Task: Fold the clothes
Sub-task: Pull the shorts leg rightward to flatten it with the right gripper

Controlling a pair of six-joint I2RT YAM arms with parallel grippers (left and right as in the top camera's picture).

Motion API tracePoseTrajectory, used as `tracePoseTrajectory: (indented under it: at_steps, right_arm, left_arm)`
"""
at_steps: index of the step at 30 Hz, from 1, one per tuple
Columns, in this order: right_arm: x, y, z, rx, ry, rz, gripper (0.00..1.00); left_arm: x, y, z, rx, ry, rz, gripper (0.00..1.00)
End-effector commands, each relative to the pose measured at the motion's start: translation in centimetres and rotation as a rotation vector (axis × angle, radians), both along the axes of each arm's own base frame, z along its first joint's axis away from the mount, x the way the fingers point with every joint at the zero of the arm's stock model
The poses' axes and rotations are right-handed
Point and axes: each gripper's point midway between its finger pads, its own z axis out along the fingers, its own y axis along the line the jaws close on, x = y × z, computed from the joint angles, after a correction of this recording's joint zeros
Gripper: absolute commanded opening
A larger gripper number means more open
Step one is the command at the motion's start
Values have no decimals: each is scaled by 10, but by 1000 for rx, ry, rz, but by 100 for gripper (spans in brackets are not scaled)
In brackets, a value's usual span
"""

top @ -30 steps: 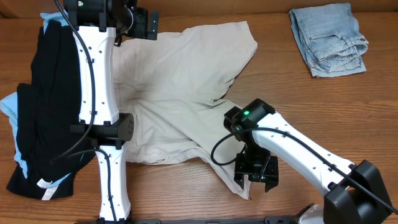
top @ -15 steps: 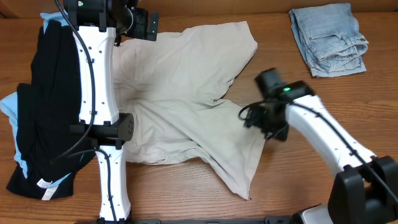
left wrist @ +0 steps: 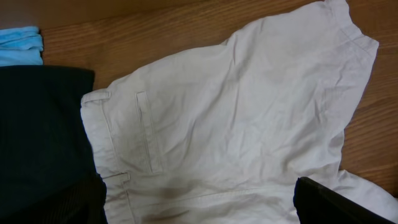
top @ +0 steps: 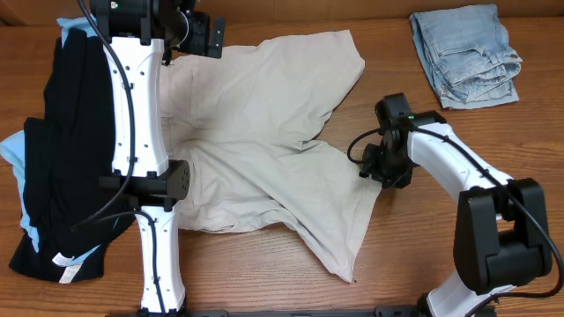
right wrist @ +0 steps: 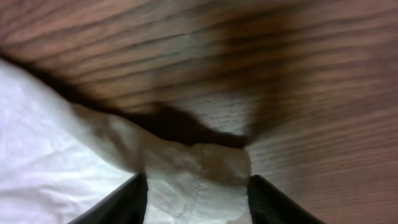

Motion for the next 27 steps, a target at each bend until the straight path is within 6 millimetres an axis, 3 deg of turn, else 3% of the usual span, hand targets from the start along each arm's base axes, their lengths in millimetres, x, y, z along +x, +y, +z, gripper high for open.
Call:
tracePoseTrajectory:
  at_steps: [1, 5, 9, 15, 18, 19, 22, 23, 27]
  right_arm:
    - [-3, 2, -9, 17, -3, 3, 33]
    - [5, 2, -12, 20, -42, 2, 4]
    - [18, -9, -10, -17, -90, -18, 4]
    - [58, -70, 18, -32, -176, -180, 4]
    - [78, -91, 37, 6, -241, -195, 4]
    - [86, -97, 45, 25, -271, -193, 8]
    - [106, -100, 70, 98, -354, -139, 62]
    - [111, -100, 78, 118, -375, -123, 72]
    - [120, -97, 103, 133, -402, -112, 82]
  left_arm:
    - [1, -1, -3, 11, 3, -11, 100]
    - [1, -1, -3, 11, 3, -11, 100]
    - [0, -1, -3, 12, 4, -11, 100]
    - [0, -1, -3, 9, 4, -13, 100]
    - [0, -2, -3, 9, 4, -13, 100]
    - [0, -2, -3, 9, 4, -13, 100]
    - [1, -2, -3, 9, 4, -13, 100]
    - [1, -2, -3, 9, 4, -13, 100]
    - [0, -2, -3, 7, 4, -15, 100]
